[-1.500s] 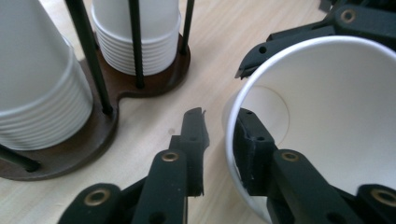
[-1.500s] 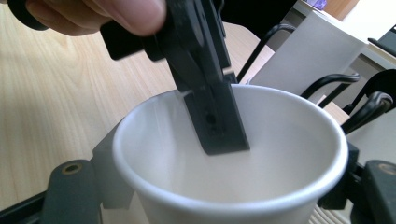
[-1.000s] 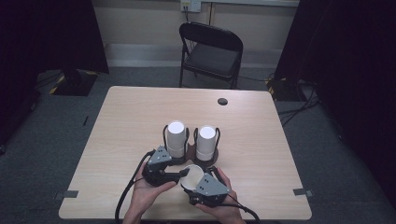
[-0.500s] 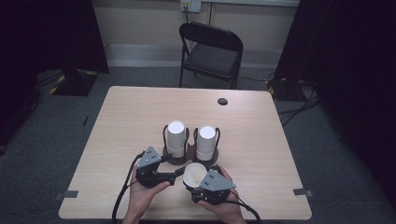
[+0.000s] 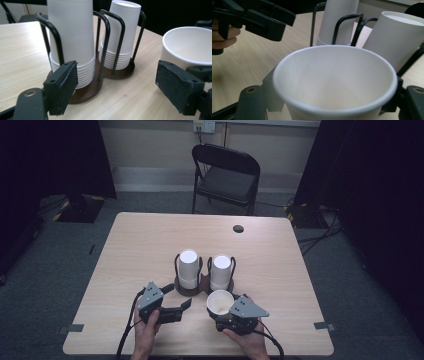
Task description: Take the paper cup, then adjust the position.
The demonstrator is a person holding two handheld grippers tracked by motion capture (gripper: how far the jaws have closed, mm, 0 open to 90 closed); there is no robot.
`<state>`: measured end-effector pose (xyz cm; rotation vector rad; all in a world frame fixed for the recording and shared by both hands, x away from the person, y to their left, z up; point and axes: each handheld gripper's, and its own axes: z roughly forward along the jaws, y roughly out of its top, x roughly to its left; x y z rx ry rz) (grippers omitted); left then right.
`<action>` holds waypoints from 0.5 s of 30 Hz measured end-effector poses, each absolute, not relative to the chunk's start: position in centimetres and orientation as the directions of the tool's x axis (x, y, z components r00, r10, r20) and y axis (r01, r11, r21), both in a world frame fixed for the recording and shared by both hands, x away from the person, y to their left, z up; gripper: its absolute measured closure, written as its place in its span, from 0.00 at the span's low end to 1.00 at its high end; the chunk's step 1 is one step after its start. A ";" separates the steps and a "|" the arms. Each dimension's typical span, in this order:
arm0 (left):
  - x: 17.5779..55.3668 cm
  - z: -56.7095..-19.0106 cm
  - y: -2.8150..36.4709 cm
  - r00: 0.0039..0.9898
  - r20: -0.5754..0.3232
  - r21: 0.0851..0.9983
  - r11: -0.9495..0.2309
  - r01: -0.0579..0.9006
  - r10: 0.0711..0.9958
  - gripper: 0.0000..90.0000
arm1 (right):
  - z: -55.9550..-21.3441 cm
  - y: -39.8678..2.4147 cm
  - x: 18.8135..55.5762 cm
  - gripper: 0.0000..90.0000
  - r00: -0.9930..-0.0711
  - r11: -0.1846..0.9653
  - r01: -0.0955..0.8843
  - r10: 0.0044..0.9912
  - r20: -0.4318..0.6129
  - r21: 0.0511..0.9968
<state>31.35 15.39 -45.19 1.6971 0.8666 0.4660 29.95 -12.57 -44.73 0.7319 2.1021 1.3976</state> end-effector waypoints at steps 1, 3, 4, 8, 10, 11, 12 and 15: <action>31.3 -45.4 15.4 0.639 -0.110 0.946 -0.118 0.303 0.761 0.18 | -44.7 -12.8 30.0 0.29 -0.714 0.319 0.162 0.691 -0.112 0.934; 31.2 -45.7 15.6 0.618 -0.098 0.947 -0.118 0.299 0.780 0.18 | -44.8 -13.2 30.2 0.29 -0.710 0.303 0.169 0.697 -0.097 0.938; 31.2 -45.9 15.7 0.606 -0.098 0.947 -0.114 0.302 0.790 0.17 | -44.9 -13.4 30.3 0.29 -0.703 0.299 0.171 0.704 -0.097 0.939; 31.1 -46.7 16.2 0.575 -0.102 0.947 -0.098 0.306 0.812 0.17 | -44.8 -14.0 30.5 0.29 -0.691 0.286 0.177 0.717 -0.087 0.942; 31.0 -47.1 16.4 0.562 -0.091 0.946 -0.104 0.306 0.822 0.17 | -44.7 -14.4 30.7 0.29 -0.682 0.274 0.177 0.727 -0.083 0.945; 31.0 -47.2 16.4 0.557 -0.094 0.947 -0.099 0.306 0.825 0.17 | -44.6 -14.5 30.8 0.29 -0.677 0.265 0.180 0.732 -0.077 0.947; 31.0 -47.4 16.5 0.554 -0.097 0.947 -0.095 0.307 0.827 0.17 | -44.5 -14.7 30.8 0.29 -0.671 0.263 0.178 0.737 -0.078 0.948; 30.9 -47.8 16.7 0.545 -0.091 0.947 -0.097 0.305 0.833 0.17 | -44.3 -15.2 31.0 0.29 -0.659 0.249 0.181 0.749 -0.070 0.951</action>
